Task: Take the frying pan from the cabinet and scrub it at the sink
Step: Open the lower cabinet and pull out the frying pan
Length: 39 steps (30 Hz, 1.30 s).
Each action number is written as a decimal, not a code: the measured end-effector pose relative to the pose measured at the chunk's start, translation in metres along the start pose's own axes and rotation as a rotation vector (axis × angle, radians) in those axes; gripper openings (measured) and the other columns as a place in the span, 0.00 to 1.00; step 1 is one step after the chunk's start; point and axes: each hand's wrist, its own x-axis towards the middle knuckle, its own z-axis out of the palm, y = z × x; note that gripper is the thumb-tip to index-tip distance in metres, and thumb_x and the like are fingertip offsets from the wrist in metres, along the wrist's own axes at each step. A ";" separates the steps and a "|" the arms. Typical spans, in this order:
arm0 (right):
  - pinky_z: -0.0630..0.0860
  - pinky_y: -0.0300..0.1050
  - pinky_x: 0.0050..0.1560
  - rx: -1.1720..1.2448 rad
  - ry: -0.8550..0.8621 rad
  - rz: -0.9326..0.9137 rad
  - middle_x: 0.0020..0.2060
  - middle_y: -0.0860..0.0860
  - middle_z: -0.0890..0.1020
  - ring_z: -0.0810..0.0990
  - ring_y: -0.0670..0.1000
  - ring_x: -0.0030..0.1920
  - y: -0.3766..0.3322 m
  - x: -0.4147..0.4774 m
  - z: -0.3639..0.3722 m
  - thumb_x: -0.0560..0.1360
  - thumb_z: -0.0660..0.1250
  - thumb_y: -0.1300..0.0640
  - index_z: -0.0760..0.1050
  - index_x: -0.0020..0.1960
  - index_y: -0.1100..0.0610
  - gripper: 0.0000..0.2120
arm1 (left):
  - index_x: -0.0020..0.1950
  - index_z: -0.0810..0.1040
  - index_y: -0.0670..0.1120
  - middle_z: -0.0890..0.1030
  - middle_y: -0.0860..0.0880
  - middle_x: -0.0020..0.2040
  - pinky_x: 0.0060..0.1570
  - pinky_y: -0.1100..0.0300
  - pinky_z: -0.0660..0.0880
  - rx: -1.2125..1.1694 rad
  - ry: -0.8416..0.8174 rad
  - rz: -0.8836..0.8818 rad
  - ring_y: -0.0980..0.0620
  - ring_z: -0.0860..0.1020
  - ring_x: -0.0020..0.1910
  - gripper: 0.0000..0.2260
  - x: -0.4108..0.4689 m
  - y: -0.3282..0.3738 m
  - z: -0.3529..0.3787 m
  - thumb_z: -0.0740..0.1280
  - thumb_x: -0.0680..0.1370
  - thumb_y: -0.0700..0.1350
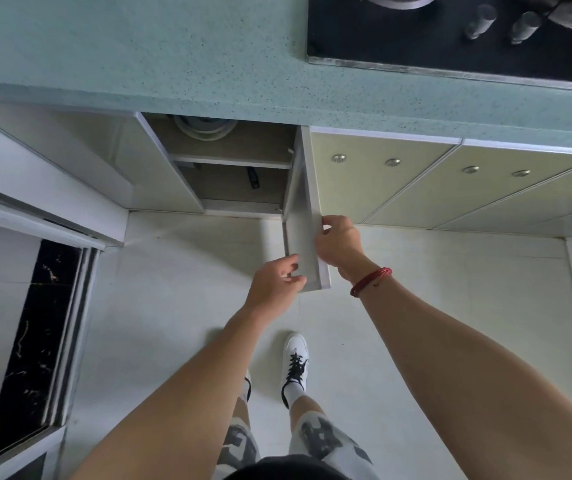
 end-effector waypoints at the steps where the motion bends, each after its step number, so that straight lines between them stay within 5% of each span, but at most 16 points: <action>1: 0.68 0.38 0.27 -0.012 0.022 -0.002 0.36 0.54 0.77 0.73 0.54 0.33 0.001 0.000 0.000 0.74 0.57 0.65 0.80 0.54 0.62 0.14 | 0.72 0.72 0.47 0.78 0.47 0.66 0.49 0.71 0.72 0.010 0.035 0.002 0.53 0.78 0.62 0.22 -0.001 -0.003 -0.008 0.68 0.77 0.42; 3: 0.70 0.39 0.31 -0.048 0.051 0.003 0.37 0.55 0.77 0.75 0.57 0.37 0.000 -0.002 -0.004 0.75 0.58 0.64 0.78 0.53 0.64 0.12 | 0.68 0.74 0.48 0.77 0.47 0.66 0.44 0.73 0.71 0.028 0.091 0.015 0.53 0.79 0.60 0.18 -0.003 -0.009 -0.023 0.67 0.78 0.43; 6: 0.75 0.44 0.48 -0.188 0.050 -0.002 0.55 0.59 0.76 0.76 0.61 0.55 -0.008 -0.009 -0.008 0.75 0.60 0.64 0.74 0.63 0.62 0.17 | 0.57 0.76 0.50 0.79 0.45 0.64 0.55 0.58 0.75 0.111 0.172 0.053 0.51 0.78 0.61 0.08 -0.006 -0.016 -0.044 0.66 0.78 0.45; 9: 0.67 0.48 0.56 -0.343 0.102 -0.139 0.62 0.59 0.69 0.68 0.60 0.62 -0.025 -0.022 -0.001 0.75 0.63 0.59 0.65 0.72 0.56 0.26 | 0.69 0.75 0.45 0.78 0.45 0.65 0.62 0.55 0.72 0.208 0.255 0.120 0.48 0.76 0.63 0.19 -0.005 -0.023 -0.069 0.67 0.78 0.45; 13: 0.69 0.54 0.62 -0.395 0.134 -0.308 0.65 0.59 0.69 0.67 0.61 0.63 -0.052 -0.033 0.022 0.75 0.65 0.56 0.62 0.74 0.54 0.29 | 0.67 0.76 0.42 0.76 0.42 0.64 0.63 0.53 0.69 0.300 0.380 0.217 0.43 0.72 0.64 0.18 0.001 -0.027 -0.110 0.68 0.78 0.45; 18: 0.70 0.56 0.63 -0.474 0.113 -0.372 0.67 0.58 0.69 0.68 0.59 0.63 -0.077 -0.041 0.059 0.76 0.66 0.52 0.59 0.76 0.53 0.31 | 0.64 0.77 0.44 0.70 0.42 0.66 0.54 0.48 0.74 0.417 0.495 0.291 0.41 0.67 0.64 0.17 0.005 -0.044 -0.163 0.69 0.77 0.49; 26: 0.70 0.57 0.64 -0.542 0.082 -0.371 0.69 0.56 0.67 0.68 0.59 0.66 -0.073 -0.008 0.133 0.75 0.65 0.48 0.53 0.78 0.49 0.35 | 0.67 0.74 0.47 0.69 0.45 0.68 0.52 0.49 0.74 0.348 0.542 0.273 0.41 0.67 0.65 0.21 0.049 -0.105 -0.204 0.70 0.76 0.51; 31: 0.67 0.55 0.67 -0.584 0.068 -0.380 0.72 0.52 0.64 0.65 0.56 0.68 -0.038 0.062 0.190 0.75 0.63 0.43 0.48 0.78 0.47 0.38 | 0.66 0.75 0.50 0.67 0.47 0.70 0.55 0.49 0.74 0.242 0.519 0.211 0.42 0.68 0.65 0.19 0.122 -0.160 -0.190 0.70 0.75 0.51; 39: 0.63 0.56 0.69 -0.625 0.100 -0.402 0.76 0.53 0.58 0.58 0.56 0.74 0.020 0.225 0.273 0.78 0.59 0.37 0.49 0.79 0.46 0.35 | 0.71 0.72 0.51 0.63 0.48 0.73 0.58 0.51 0.73 0.394 0.434 0.274 0.44 0.63 0.69 0.25 0.281 -0.242 -0.152 0.69 0.75 0.55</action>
